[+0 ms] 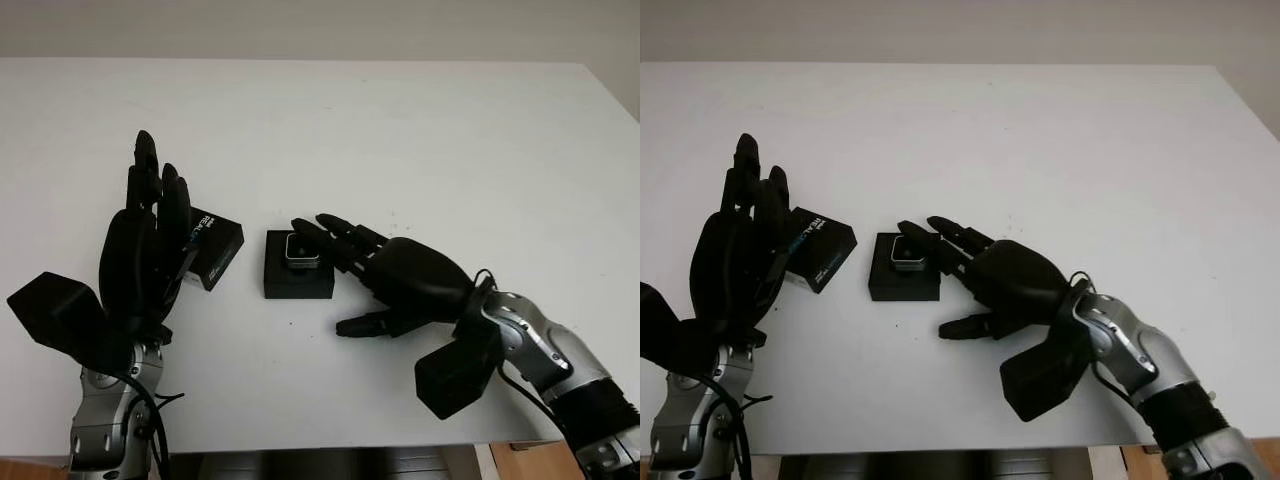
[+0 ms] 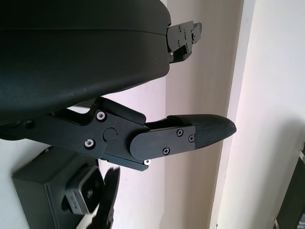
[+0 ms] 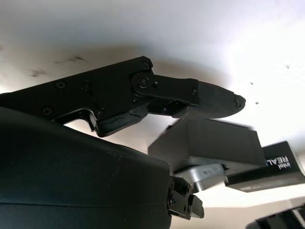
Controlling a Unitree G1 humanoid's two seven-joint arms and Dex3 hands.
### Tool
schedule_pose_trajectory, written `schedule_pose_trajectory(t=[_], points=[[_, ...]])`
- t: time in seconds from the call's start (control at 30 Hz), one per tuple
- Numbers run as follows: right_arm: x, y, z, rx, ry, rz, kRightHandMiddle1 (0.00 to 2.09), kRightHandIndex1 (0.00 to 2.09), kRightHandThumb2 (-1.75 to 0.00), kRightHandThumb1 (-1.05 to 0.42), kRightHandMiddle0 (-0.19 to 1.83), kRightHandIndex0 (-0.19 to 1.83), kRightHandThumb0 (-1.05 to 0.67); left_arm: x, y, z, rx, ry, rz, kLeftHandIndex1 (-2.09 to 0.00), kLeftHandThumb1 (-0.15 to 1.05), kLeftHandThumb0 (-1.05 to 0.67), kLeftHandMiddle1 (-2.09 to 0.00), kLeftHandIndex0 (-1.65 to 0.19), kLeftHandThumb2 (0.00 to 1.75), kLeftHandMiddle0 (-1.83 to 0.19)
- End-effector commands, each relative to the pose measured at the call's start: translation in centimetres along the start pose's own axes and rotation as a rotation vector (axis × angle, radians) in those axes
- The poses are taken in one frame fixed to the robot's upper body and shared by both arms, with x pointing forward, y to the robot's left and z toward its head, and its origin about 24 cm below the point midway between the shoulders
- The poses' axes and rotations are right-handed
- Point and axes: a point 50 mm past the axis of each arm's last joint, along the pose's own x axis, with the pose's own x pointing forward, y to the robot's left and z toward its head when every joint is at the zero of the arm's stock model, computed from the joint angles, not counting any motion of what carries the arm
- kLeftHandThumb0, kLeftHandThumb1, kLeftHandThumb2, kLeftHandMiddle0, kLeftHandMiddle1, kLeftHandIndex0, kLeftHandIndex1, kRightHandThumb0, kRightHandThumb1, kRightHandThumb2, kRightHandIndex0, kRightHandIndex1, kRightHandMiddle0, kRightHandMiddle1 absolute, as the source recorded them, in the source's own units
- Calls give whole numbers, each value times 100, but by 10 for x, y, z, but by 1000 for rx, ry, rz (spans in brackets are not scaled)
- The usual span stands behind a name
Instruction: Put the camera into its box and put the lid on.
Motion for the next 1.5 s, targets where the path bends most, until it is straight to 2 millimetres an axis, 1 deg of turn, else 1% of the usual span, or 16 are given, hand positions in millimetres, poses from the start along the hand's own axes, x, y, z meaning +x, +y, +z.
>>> schedule_pose_trajectory(t=[0.0, 0.23, 0.27, 0.33, 0.4, 0.6, 0.7, 0.77, 0.83, 0.87, 0.9, 0.97, 1.03, 1.13, 1.27, 1.47], points=[[12, 10, 9, 16, -51, 30, 16, 6, -58, -105, 15, -5, -78, 0, -2, 2, 4, -17, -3, 0, 105, -67, 0, 19, 54, 19], [41, 11, 32, -16, -185, 54, 20, 8, -56, -105, 19, 0, -80, -1, -3, 2, 9, -13, 4, 0, 105, -67, 0, 19, 54, 19], [44, 13, 34, -21, -200, 61, 25, 8, -56, -105, 18, 1, -80, -1, -3, 2, 9, -14, 8, 0, 105, -67, 0, 19, 54, 19], [45, 15, 35, -28, -214, 75, 60, 7, -56, -105, 0, 2, -81, -2, -3, 1, 11, -13, 13, 0, 105, -67, 0, 19, 54, 19], [45, 16, 35, -36, -217, 85, 75, 7, -55, -105, -7, 4, -82, -2, -3, 1, 12, -13, 14, 0, 105, -67, 0, 19, 54, 19], [38, 14, 27, -14, -181, 85, 87, 7, -54, -105, -10, 5, -81, -2, -1, 1, 16, -10, 14, 0, 105, -68, 0, 19, 54, 19], [35, 7, 21, 32, -129, -1, 95, 10, -42, -105, -9, 11, -76, -2, -2, 0, 11, -9, 9, 0, 105, -68, 0, 19, 54, 19], [33, 2, 19, 90, -112, -106, 103, 14, -23, -105, -7, 19, -71, -1, -2, 0, 2, -9, 5, 0, 105, -68, 0, 19, 53, 19], [32, -5, 16, 181, -92, -210, 116, 21, -11, -100, -11, 26, -67, -1, -2, 0, 0, -11, 5, 0, 105, -68, 0, 19, 53, 19], [32, -9, 14, 234, -87, -252, 125, 40, -8, -97, -16, 21, -65, 0, -2, 0, 0, -12, 4, 0, 105, -68, 0, 19, 53, 19], [32, -12, 13, 269, -85, -276, 129, 70, -6, -95, -17, 8, -63, 0, -2, 0, -1, -12, 4, 0, 105, -68, 0, 19, 53, 19], [30, -25, 10, 371, -63, -309, 126, 113, -6, -94, -19, -13, -62, 0, -2, 0, 6, -12, 5, 0, 105, -68, 0, 19, 53, 19], [27, -42, 9, 474, -61, -344, 123, 122, -5, -92, -19, -17, -61, 0, -2, 0, 13, -15, 6, 0, 105, -68, 0, 19, 54, 19], [20, -59, 9, 585, -50, -372, 119, 126, -5, -91, -19, -19, -59, 0, -2, 1, 15, -15, 6, 0, 105, -68, 0, 19, 54, 19], [8, -80, 10, 608, -38, -434, 115, 124, -5, -92, -19, -16, -60, 0, -3, 0, 14, -12, 6, 0, 105, -68, 0, 19, 54, 19], [2, -85, 8, 601, -4, -466, 113, 110, -5, -91, -15, -14, -61, 0, -3, -1, -1, -13, 0, 0, 105, -68, 0, 19, 54, 19]])
